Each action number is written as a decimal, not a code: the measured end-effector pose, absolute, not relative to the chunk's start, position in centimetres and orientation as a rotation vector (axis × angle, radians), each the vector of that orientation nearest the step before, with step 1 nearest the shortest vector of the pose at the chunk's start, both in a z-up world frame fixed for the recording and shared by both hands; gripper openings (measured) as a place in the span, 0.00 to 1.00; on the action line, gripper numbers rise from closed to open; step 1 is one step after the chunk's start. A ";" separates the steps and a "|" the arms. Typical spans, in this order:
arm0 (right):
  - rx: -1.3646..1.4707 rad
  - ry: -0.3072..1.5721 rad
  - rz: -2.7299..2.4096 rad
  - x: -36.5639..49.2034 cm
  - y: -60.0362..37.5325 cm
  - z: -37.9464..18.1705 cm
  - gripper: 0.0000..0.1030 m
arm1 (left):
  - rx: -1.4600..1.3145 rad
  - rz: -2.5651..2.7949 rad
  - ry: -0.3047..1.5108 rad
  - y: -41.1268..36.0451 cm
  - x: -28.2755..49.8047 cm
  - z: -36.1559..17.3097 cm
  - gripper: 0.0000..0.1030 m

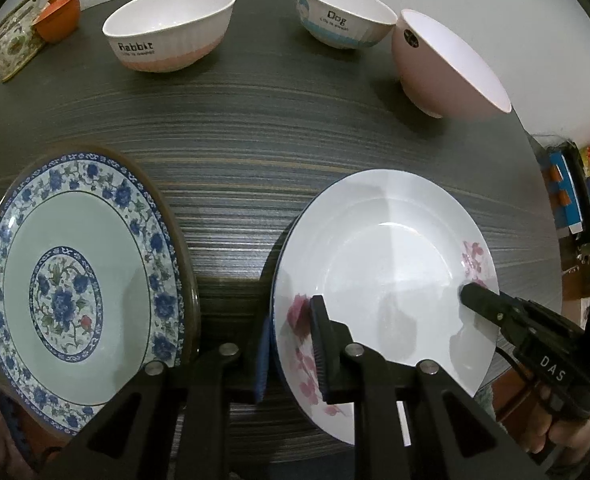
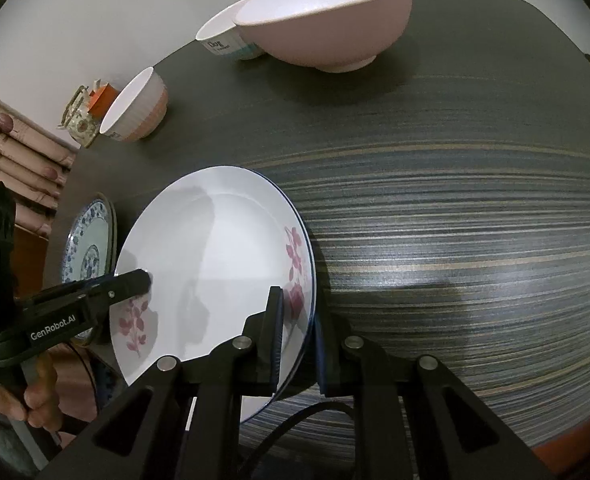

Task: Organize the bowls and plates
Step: 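Lift the pink-flowered plate with both tools and carry it toward the blue-and-white plates, then lower the pink-flowered plate onto the blue-and-white plates and open both tools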

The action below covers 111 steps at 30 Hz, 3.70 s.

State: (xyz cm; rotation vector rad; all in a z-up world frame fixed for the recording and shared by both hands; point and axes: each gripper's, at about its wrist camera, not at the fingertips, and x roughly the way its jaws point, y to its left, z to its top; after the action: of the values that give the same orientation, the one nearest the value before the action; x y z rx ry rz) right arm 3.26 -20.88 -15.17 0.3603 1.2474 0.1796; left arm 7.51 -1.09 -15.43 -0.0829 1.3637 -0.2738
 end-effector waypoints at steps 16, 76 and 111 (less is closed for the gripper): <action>0.336 1.206 0.211 4.5 -19.8 -13.0 0.13 | -0.122 -0.237 1.314 2.5 6.6 -12.4 0.18; 0.108 1.307 0.484 9.3 1.7 -13.9 0.23 | -0.324 0.126 1.294 22.4 4.8 -11.6 0.19; -0.011 1.383 0.427 10.0 5.2 -12.7 0.61 | -0.264 0.182 1.124 20.0 3.4 -10.7 0.35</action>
State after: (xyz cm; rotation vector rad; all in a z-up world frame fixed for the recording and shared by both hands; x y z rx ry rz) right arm 9.98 5.23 -12.66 -0.0113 1.3835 0.4272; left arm 3.38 19.99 -10.73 -0.2636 1.1244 0.1823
